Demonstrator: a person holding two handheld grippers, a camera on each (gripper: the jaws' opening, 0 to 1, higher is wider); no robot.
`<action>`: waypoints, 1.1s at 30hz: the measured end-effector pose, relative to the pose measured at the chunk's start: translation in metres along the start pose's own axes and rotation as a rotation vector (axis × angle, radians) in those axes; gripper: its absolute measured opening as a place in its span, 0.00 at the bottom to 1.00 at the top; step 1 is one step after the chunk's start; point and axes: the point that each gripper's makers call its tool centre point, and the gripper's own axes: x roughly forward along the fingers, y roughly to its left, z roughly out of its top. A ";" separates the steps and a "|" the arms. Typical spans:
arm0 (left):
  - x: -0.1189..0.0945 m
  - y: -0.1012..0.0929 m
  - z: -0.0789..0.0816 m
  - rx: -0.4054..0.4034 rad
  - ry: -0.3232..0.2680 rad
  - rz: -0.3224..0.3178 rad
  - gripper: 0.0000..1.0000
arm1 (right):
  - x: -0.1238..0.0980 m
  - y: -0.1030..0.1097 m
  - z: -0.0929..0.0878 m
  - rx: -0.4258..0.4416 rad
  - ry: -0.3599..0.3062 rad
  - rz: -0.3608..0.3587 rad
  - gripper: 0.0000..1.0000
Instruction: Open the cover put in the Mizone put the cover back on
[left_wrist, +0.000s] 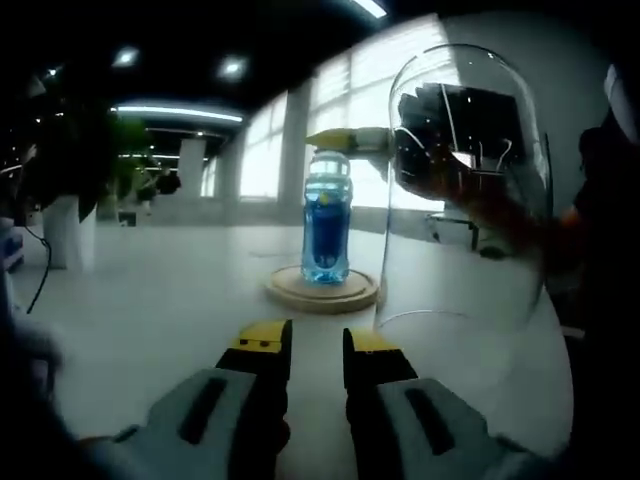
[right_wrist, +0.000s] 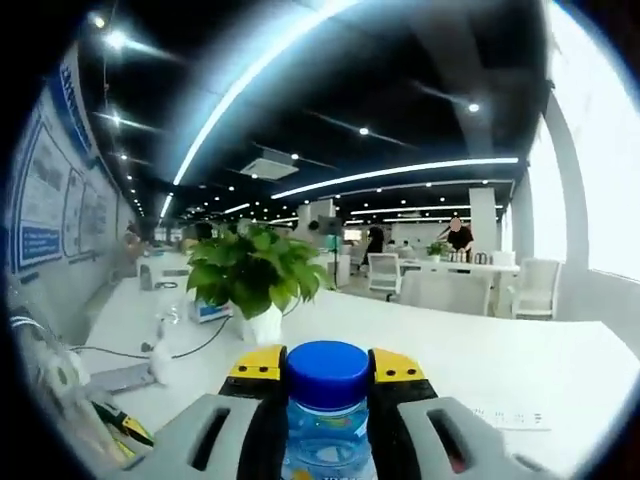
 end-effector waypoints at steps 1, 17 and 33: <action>0.000 0.000 0.000 0.000 0.000 0.000 0.15 | 0.000 0.001 0.000 -0.006 -0.009 0.003 0.22; 0.000 0.000 -0.002 0.005 0.012 0.003 0.15 | -0.004 -0.003 0.001 0.014 -0.033 0.013 0.23; 0.000 0.000 -0.003 0.002 0.016 0.009 0.15 | -0.007 -0.004 0.002 0.021 -0.040 0.003 0.23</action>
